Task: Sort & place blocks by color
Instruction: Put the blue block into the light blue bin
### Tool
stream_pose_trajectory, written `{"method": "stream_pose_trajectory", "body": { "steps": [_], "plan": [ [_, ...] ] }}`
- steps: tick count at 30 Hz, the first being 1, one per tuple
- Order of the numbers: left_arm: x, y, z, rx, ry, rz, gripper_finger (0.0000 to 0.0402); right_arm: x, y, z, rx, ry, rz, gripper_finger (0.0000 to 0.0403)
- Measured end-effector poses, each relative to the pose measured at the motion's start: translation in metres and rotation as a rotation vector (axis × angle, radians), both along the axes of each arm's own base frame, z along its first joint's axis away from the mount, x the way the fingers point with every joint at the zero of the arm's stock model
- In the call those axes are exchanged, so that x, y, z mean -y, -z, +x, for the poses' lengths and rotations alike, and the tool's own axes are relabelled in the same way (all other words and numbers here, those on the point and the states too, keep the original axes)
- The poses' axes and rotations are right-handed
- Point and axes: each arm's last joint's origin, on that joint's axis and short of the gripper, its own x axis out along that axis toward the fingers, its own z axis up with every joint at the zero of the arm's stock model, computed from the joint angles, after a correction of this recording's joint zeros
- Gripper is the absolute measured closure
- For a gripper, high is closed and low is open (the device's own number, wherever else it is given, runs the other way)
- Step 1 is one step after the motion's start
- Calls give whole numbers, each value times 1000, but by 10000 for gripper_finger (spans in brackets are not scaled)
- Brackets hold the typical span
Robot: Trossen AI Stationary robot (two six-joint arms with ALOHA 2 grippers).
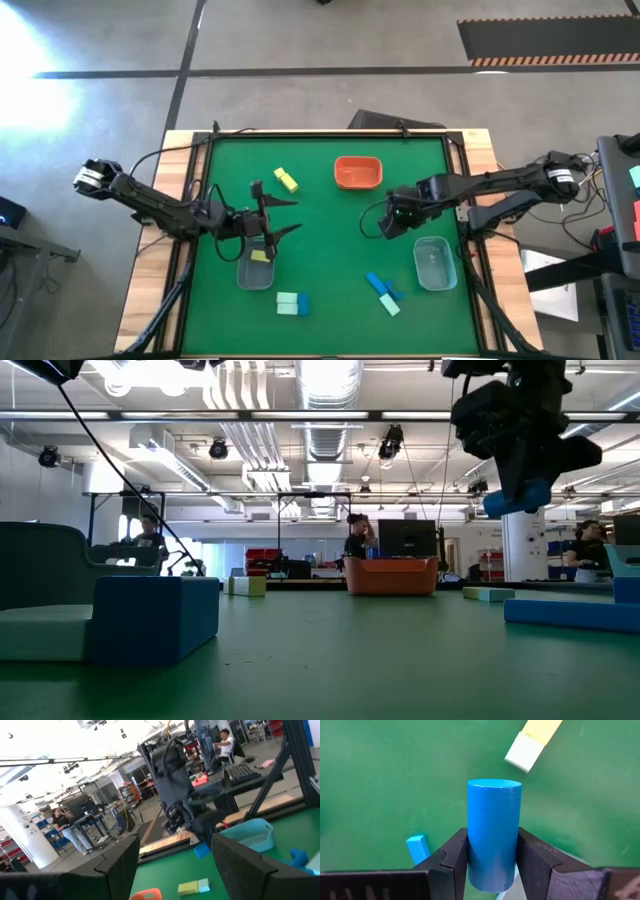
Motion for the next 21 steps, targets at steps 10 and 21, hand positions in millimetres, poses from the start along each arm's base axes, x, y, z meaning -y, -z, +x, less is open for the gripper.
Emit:
{"method": "stream_pose_trajectory", "body": {
  "steps": [10,21],
  "plan": [
    [0,1,0,-9,0,1,171,-48,2,-21,-148,86,35,281],
    [0,2,0,-10,0,1,171,-88,12,-51,-295,184,27,281]
  ]
}}
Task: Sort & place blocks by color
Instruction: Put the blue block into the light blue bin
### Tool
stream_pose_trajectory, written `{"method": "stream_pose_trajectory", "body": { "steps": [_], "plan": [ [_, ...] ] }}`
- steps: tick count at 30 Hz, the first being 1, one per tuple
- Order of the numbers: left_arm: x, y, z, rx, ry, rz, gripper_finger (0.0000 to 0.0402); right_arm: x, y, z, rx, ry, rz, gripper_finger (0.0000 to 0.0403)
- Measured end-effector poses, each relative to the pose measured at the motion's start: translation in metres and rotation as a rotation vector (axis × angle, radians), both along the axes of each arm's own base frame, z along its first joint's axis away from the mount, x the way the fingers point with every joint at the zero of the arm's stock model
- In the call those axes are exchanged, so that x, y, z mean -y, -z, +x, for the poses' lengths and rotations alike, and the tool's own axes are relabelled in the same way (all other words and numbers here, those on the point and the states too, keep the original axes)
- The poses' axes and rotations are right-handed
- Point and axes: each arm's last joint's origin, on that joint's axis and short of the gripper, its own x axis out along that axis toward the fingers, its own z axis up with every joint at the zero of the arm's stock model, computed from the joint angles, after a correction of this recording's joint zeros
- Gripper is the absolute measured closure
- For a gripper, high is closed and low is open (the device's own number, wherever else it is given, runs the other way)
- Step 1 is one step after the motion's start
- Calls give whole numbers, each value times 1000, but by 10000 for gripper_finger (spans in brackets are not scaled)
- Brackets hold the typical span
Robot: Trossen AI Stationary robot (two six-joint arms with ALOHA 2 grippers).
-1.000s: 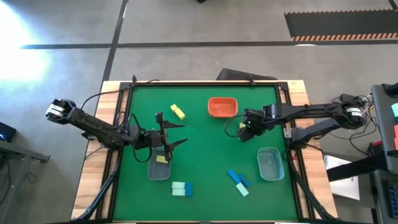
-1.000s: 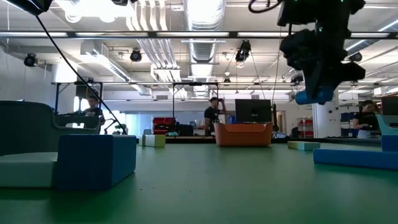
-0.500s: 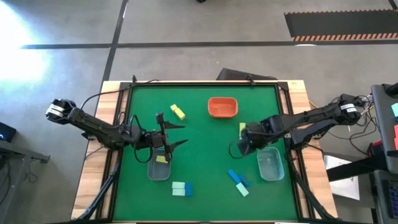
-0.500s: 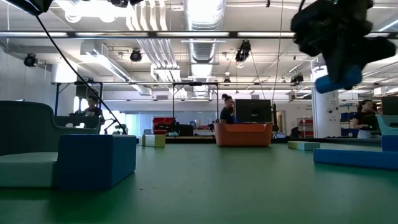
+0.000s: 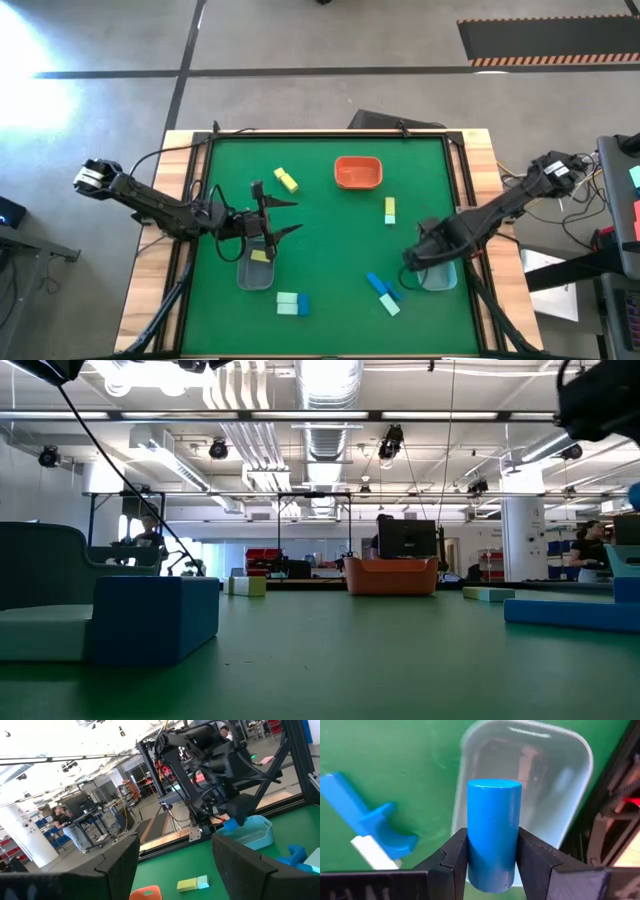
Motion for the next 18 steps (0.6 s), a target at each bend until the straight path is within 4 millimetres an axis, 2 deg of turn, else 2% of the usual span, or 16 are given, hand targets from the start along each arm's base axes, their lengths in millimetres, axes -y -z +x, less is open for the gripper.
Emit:
{"method": "stream_pose_trajectory", "body": {
  "steps": [7,18],
  "plan": [
    [0,0,0,0,0,1,171,-9,15,-13,-61,39,-13,281],
    [0,0,0,0,0,1,171,-9,30,-14,-44,47,-2,277]
  ]
}}
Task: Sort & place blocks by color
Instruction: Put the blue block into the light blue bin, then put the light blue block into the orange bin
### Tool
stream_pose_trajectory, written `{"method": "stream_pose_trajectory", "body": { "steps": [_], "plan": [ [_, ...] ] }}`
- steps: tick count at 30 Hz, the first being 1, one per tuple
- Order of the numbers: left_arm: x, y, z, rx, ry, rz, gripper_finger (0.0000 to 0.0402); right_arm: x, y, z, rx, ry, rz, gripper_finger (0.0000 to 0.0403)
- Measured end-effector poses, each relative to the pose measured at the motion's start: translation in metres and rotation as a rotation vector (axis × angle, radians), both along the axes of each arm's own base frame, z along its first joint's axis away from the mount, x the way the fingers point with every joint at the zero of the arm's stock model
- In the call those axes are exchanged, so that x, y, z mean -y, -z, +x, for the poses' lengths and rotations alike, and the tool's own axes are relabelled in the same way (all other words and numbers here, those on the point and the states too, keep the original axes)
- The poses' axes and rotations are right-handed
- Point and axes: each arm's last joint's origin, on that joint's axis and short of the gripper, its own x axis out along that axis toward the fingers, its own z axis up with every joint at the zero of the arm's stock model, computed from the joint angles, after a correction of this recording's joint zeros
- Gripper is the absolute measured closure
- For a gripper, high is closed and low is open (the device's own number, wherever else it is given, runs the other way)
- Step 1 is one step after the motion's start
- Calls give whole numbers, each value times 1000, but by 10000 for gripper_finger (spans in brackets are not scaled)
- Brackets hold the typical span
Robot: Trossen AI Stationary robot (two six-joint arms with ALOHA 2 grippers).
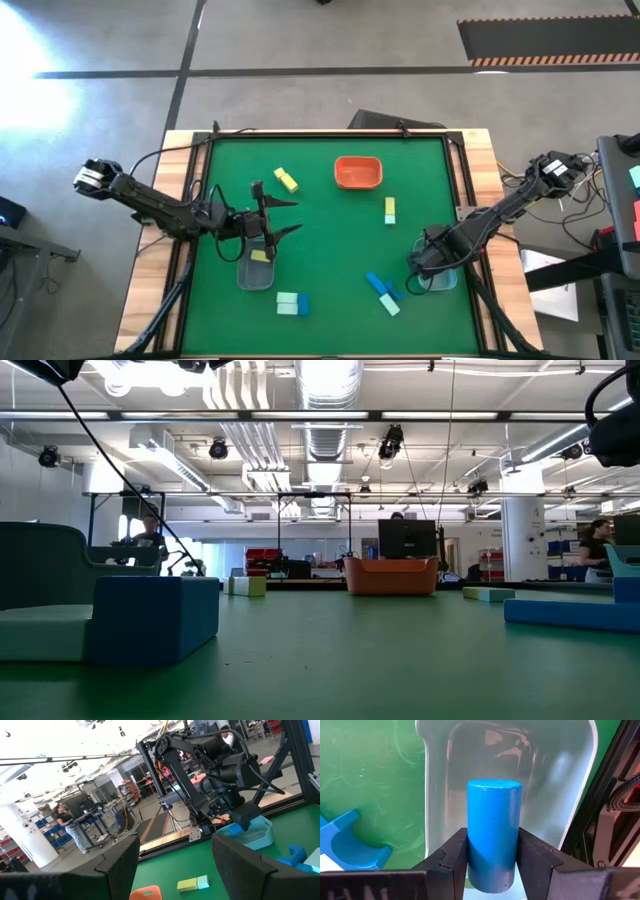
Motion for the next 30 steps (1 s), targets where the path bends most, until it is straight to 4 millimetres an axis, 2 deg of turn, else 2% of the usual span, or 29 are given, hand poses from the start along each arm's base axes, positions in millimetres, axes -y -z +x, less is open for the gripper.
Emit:
{"method": "stream_pose_trajectory", "body": {
  "steps": [6,22,30],
  "plan": [
    [0,0,0,0,0,0,171,0,1,1,-2,-2,-9,270],
    [0,0,0,0,0,0,171,1,2,-1,-12,-17,-17,212],
    [0,0,0,0,0,0,171,1,-17,0,63,-27,22,209]
  ]
}}
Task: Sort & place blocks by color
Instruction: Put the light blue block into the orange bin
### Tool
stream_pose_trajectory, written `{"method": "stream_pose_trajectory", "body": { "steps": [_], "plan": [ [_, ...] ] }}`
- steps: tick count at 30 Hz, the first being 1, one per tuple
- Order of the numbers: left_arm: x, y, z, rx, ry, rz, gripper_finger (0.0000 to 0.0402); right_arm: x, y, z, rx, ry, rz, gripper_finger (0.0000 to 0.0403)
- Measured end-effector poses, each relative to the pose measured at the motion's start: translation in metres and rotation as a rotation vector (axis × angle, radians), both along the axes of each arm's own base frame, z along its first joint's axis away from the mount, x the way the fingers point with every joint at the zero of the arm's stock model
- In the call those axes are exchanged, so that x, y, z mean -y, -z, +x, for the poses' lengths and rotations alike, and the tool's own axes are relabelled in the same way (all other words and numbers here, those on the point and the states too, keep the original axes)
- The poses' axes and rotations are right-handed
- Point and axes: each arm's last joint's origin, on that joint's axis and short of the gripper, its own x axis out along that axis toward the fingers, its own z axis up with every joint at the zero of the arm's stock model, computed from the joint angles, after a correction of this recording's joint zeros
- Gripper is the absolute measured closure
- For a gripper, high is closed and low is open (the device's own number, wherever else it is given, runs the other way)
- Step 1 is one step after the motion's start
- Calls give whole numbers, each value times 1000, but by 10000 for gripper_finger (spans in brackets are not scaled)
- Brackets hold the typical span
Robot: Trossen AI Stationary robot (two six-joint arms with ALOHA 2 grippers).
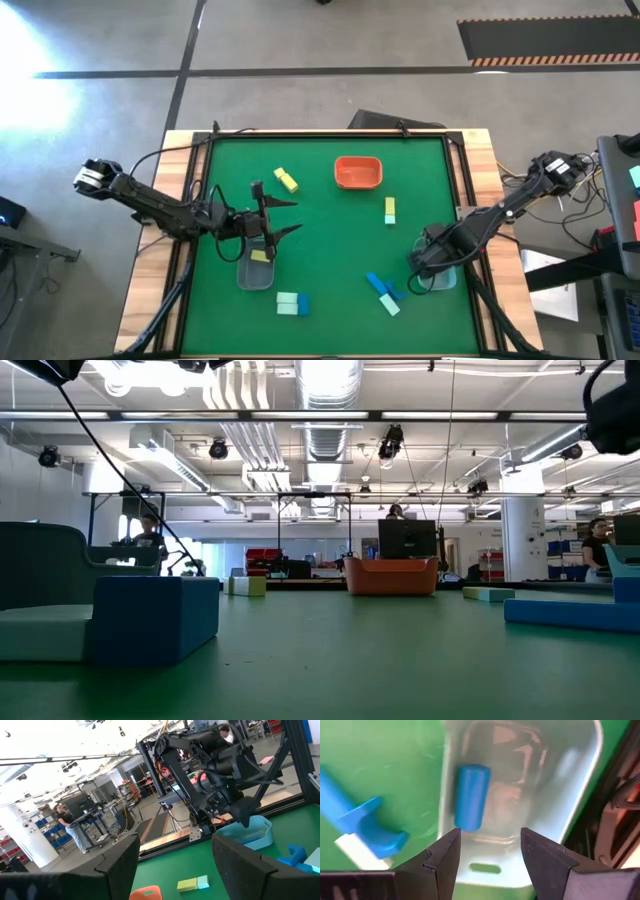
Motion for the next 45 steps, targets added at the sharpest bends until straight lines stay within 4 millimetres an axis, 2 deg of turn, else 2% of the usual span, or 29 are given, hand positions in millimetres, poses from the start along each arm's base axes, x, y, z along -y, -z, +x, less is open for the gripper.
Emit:
{"method": "stream_pose_trajectory", "body": {
  "steps": [7,13,20,27,34,41,45],
  "plan": [
    [0,0,0,1,0,0,171,5,-16,5,183,-80,-162,209],
    [-1,0,0,-1,-32,-6,171,10,-18,8,283,-191,-362,209],
    [-4,5,2,-16,-155,-59,171,15,-20,12,363,-303,-585,209],
    [-12,20,7,-43,-267,-364,171,19,-24,14,415,-400,-810,209],
    [-26,17,14,-160,-372,-512,171,22,-29,18,473,-430,-1033,209],
    [-26,13,18,-147,-362,-534,171,21,-32,27,545,-377,-1094,209],
    [-26,13,18,-134,-358,-539,171,14,-28,36,521,-534,-1058,209]
  ]
}}
